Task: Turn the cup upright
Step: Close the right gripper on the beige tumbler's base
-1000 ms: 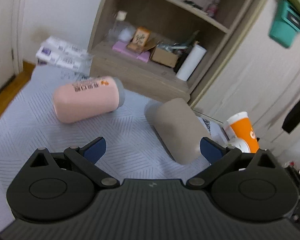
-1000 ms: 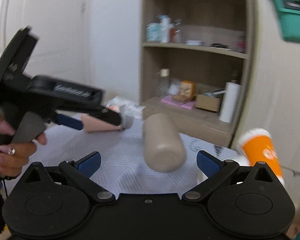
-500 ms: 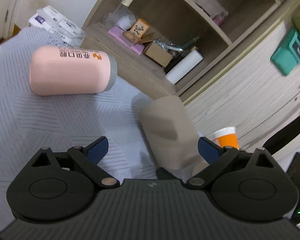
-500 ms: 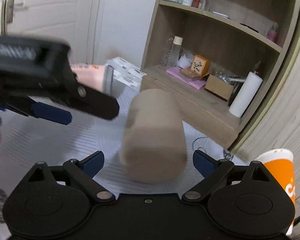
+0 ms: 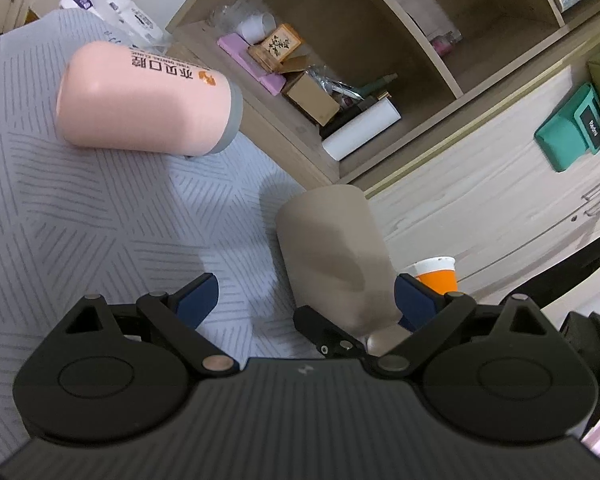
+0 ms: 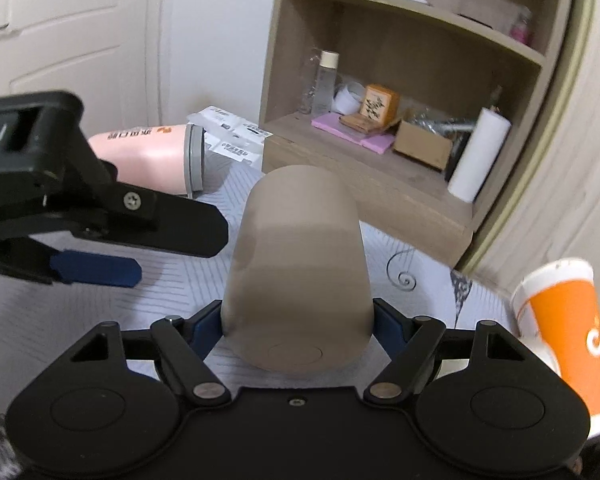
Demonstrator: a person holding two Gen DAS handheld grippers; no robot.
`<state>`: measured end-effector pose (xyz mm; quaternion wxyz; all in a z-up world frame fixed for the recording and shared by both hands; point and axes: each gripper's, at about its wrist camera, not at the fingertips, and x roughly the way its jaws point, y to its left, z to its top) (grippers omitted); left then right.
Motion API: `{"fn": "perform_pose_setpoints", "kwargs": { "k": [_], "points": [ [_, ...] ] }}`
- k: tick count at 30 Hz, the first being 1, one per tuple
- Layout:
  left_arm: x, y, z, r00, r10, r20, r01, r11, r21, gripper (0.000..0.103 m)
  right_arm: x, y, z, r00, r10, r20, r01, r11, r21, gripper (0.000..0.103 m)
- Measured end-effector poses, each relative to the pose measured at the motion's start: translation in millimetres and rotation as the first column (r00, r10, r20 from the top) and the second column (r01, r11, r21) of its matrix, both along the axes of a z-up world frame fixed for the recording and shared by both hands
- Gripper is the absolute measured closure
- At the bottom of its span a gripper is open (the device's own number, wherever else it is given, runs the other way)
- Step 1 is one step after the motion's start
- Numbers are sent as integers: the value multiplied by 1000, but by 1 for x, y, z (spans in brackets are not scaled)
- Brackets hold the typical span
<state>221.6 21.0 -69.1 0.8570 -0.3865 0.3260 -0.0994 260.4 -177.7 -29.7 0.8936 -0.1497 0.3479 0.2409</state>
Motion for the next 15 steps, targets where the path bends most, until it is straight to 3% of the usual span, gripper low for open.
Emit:
{"fn": "perform_pose_setpoints", "kwargs": {
  "k": [5, 8, 11, 13, 15],
  "points": [
    [0, 8, -3, 1000, -10, -13, 9, 998, -56, 8, -8, 4, 1, 999, -39, -33, 40, 999, 28, 21],
    [-1, 2, -3, 1000, -25, -4, 25, 999, -38, 12, -13, 3, 1, 997, -64, -50, 67, 996, 60, 21],
    [-5, 4, -6, 999, -46, -4, 46, 997, -69, 15, -20, 6, 0, 996, -69, -56, 73, 995, 72, 21],
    [-10, 10, -7, 999, -45, -4, 44, 995, -87, 27, -28, 8, 1, 996, -52, -67, 58, 995, 85, 21],
    [-20, 18, -6, 999, -36, 17, 38, 994, -104, 29, -36, 9, 1, 995, -43, -87, 53, 992, 112, 21]
  ]
}}
